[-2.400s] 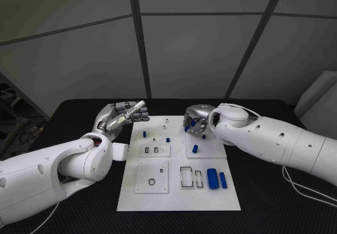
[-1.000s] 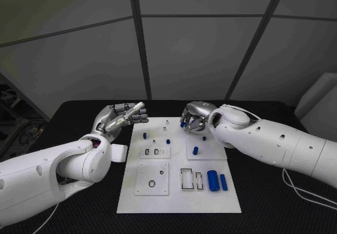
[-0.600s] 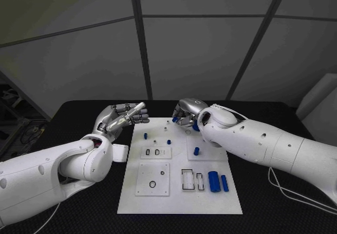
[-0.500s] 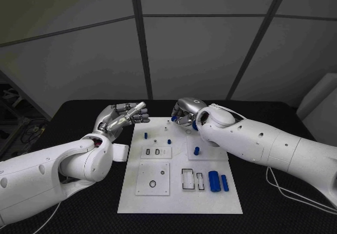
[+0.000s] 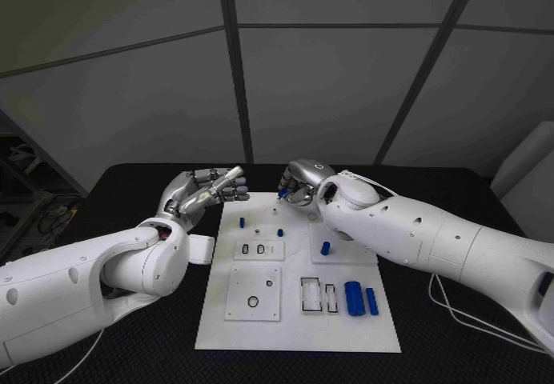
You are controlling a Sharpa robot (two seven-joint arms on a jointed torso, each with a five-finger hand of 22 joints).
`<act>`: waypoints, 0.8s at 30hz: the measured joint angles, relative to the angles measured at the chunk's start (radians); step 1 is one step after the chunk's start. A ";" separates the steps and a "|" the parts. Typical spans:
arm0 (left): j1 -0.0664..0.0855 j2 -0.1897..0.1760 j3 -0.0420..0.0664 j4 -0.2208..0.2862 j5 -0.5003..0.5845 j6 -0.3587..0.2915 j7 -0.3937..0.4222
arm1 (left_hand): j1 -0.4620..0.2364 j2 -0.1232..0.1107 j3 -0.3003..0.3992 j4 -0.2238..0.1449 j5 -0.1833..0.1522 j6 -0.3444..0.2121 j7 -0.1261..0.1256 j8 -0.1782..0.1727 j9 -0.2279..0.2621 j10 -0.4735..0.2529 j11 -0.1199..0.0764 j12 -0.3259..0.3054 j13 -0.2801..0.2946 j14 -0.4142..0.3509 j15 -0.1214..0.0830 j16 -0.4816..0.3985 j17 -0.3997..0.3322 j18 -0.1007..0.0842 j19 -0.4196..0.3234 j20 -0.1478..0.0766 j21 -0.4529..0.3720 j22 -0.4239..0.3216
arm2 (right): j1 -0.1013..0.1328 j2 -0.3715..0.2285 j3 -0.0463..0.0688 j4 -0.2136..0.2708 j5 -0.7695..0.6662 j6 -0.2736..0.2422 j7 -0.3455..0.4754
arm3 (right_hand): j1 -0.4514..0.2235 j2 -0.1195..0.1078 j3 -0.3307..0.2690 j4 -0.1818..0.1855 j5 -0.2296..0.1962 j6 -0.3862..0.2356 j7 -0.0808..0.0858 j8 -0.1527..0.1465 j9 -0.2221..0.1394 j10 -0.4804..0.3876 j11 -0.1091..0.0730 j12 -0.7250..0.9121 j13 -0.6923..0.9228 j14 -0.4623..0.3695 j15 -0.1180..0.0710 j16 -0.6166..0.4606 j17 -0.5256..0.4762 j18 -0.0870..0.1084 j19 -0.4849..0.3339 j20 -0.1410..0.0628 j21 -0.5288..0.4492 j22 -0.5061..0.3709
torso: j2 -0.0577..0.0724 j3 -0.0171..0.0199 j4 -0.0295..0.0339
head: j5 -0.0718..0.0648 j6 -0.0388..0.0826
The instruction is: Assemble the parts on the task board
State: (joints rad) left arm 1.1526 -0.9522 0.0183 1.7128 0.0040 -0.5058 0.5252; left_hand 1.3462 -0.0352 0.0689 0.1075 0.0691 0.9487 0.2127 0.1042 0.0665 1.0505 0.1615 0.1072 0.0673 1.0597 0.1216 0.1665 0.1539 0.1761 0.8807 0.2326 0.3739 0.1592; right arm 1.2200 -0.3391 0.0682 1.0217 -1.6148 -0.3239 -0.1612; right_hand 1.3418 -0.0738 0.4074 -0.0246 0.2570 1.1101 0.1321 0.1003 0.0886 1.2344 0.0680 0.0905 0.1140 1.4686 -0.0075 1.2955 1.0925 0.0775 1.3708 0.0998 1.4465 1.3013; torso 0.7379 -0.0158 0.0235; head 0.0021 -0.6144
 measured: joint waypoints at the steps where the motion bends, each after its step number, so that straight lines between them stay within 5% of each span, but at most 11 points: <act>1: 0.001 0.001 0.000 0.000 0.000 0.000 0.000 | 0.000 0.000 0.000 0.000 0.000 0.000 0.000 0.000 0.000 0.000 0.000 0.000 0.000 0.000 0.000 0.000 0.000 0.000 0.000 0.000 0.000 0.000 | 0.000 0.002 0.000 -0.003 0.000 0.000 0.000 | 0.000 0.000 0.000 0.000 0.000 0.000 0.000 0.000 0.000 0.000 0.000 0.000 0.000 0.000 0.000 0.000 0.000 0.000 0.000 0.000 0.000 0.000 | 0.000 0.0000 0.0000 | 0.000 0.000; 11: 0.003 0.004 0.000 0.000 0.000 0.001 -0.001 | 0.000 0.000 0.000 0.000 0.000 0.000 0.000 0.000 0.000 0.000 0.000 0.000 0.000 0.000 0.000 0.000 0.000 0.000 0.000 0.000 0.000 -0.001 | 0.000 0.015 -0.025 -0.021 0.001 0.014 0.000 | -0.005 -0.005 0.000 0.000 -0.001 -0.001 0.000 -0.004 0.004 0.000 0.000 0.000 0.000 0.000 0.000 0.000 0.000 0.000 0.000 0.000 0.000 0.000 | 0.001 0.0005 -0.0010 | 0.002 -0.003; 24: 0.008 0.005 0.000 0.000 0.000 0.005 -0.003 | 0.000 0.000 0.000 0.000 0.000 0.000 0.000 0.000 0.000 -0.003 0.003 -0.004 0.000 0.000 0.000 -0.006 0.000 0.000 0.000 0.000 0.000 -0.001 | 0.002 0.032 -0.027 -0.044 0.002 0.024 -0.001 | -0.005 -0.005 0.000 0.000 -0.002 -0.004 0.000 -0.009 0.013 -0.004 0.004 -0.004 0.001 0.000 0.000 0.000 0.000 0.000 0.000 0.000 0.000 0.000 | 0.001 0.0007 -0.0019 | 0.007 -0.003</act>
State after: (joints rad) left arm 1.1606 -0.9473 0.0184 1.7133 0.0042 -0.5012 0.5224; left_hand 1.3462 -0.0352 0.0689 0.1075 0.0692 0.9487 0.2126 0.1043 0.0665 1.0471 0.1650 0.1033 0.0674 1.0597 0.1216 0.1606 0.1541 0.1761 0.8807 0.2326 0.3739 0.1585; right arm 1.2221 -0.3067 0.0411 0.9773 -1.6132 -0.2999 -0.1620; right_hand 1.3366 -0.0791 0.4073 -0.0246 0.2547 1.1056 0.1322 0.0914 0.1012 1.2309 0.0716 0.0869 0.1148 1.4686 -0.0074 1.2951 1.0923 0.0775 1.3708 0.0998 1.4464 1.3010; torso 0.7394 -0.0151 0.0216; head 0.0086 -0.6175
